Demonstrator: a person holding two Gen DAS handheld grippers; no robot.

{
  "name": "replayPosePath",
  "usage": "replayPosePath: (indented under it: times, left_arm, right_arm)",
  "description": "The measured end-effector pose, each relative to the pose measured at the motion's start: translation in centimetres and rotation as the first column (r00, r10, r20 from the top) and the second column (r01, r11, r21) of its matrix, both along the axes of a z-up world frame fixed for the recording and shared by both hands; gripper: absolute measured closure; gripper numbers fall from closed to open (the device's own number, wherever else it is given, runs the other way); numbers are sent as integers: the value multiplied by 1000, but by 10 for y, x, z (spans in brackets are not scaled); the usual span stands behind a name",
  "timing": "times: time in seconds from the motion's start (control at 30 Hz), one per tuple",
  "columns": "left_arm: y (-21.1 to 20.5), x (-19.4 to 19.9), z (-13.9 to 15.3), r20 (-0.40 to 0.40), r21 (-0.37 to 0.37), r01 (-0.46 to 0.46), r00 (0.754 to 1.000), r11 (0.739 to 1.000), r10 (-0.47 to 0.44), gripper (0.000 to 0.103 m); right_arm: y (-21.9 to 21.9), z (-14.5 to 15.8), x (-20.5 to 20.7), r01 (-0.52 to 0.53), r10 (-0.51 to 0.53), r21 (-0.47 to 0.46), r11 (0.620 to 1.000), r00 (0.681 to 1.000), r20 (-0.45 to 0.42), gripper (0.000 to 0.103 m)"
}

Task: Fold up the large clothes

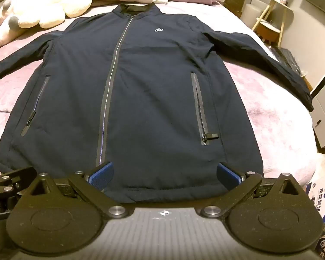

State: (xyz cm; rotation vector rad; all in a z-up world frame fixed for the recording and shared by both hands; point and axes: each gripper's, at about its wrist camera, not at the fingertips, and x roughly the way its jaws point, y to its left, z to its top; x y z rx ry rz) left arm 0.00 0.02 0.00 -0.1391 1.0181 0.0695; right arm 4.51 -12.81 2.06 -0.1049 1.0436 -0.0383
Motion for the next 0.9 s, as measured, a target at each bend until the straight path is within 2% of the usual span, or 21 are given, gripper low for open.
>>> replayPosePath:
  times: [0.47,0.9]
  left_arm:
    - [0,0,0,-3,6,0,1000,1000,0,0]
    - [0,0,0,-7,6,0,1000,1000,0,0]
  right_arm:
    - [-6,2,13,1,-1,6,1000,1000,-9,2]
    - [-3,-1,3,7,-7,3,1000,1000,1,2]
